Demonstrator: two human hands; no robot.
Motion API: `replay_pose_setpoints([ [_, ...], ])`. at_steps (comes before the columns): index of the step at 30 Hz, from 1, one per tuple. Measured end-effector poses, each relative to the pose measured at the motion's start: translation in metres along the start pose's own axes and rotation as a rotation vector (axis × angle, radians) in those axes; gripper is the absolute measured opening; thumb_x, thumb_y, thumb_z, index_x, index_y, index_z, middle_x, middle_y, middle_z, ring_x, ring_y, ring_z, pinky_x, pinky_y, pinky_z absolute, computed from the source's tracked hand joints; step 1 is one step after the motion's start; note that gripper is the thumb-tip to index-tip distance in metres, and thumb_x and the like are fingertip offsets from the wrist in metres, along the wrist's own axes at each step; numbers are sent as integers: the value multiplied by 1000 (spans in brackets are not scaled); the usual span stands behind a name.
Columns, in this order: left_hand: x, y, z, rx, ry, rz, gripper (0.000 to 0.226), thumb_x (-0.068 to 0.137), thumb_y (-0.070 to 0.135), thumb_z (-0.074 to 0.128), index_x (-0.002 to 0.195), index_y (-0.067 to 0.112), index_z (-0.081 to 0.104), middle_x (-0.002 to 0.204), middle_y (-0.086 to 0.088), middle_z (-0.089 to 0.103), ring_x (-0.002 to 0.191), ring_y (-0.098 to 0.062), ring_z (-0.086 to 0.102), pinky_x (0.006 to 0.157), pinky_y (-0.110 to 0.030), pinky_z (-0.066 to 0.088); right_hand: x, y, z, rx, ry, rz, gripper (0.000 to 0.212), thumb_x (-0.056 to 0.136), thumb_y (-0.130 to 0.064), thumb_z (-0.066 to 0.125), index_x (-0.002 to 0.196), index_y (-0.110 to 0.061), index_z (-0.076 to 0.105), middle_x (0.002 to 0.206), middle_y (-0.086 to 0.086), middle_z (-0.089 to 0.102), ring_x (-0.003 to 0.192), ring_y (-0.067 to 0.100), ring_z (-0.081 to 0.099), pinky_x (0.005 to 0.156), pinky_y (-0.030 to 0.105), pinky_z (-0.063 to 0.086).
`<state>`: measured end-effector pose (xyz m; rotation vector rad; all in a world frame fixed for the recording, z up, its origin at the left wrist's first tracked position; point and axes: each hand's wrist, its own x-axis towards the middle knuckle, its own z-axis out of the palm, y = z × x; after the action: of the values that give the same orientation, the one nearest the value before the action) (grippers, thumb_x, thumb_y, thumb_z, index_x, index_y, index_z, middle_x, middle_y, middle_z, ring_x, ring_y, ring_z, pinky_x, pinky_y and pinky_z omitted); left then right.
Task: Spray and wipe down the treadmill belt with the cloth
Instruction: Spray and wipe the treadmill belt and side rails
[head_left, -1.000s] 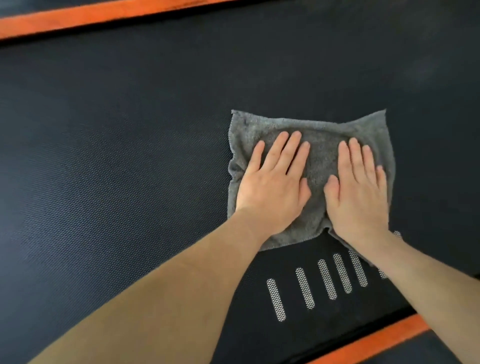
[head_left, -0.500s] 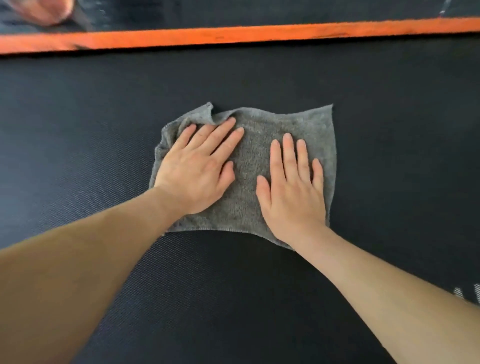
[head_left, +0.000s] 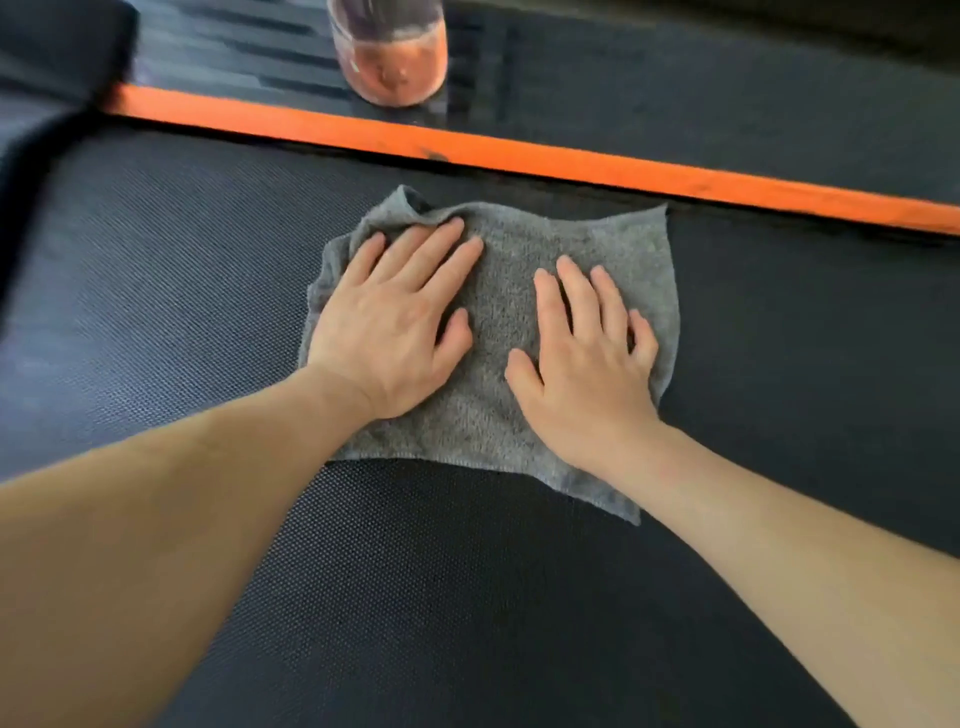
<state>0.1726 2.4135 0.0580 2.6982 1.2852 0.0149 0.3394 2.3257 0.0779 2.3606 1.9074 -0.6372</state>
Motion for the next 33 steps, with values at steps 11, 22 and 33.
replay_pose_setpoints([
  [11,1,-2,-5,-40,28,5,56,88,36,42,140,18,45,144,-5,50,132,-26,42,112,-46,29,94,-61,-81,629,126,-92,71,89,-31,66,149,-14,33,150,4,37,135,21,40,110,34,34],
  [22,6,-5,-7,-61,-50,-18,64,87,39,42,149,23,42,157,3,38,137,-19,41,115,-41,25,169,-118,-128,940,208,-122,109,69,-35,80,154,-35,11,150,-3,39,135,22,42,104,57,39],
  [33,7,-8,-6,-45,23,-2,53,87,36,44,137,18,52,137,-4,56,128,-26,47,112,-44,28,109,-90,-129,1030,432,-90,13,73,-25,70,69,-19,59,60,-12,57,67,13,58,75,37,53],
])
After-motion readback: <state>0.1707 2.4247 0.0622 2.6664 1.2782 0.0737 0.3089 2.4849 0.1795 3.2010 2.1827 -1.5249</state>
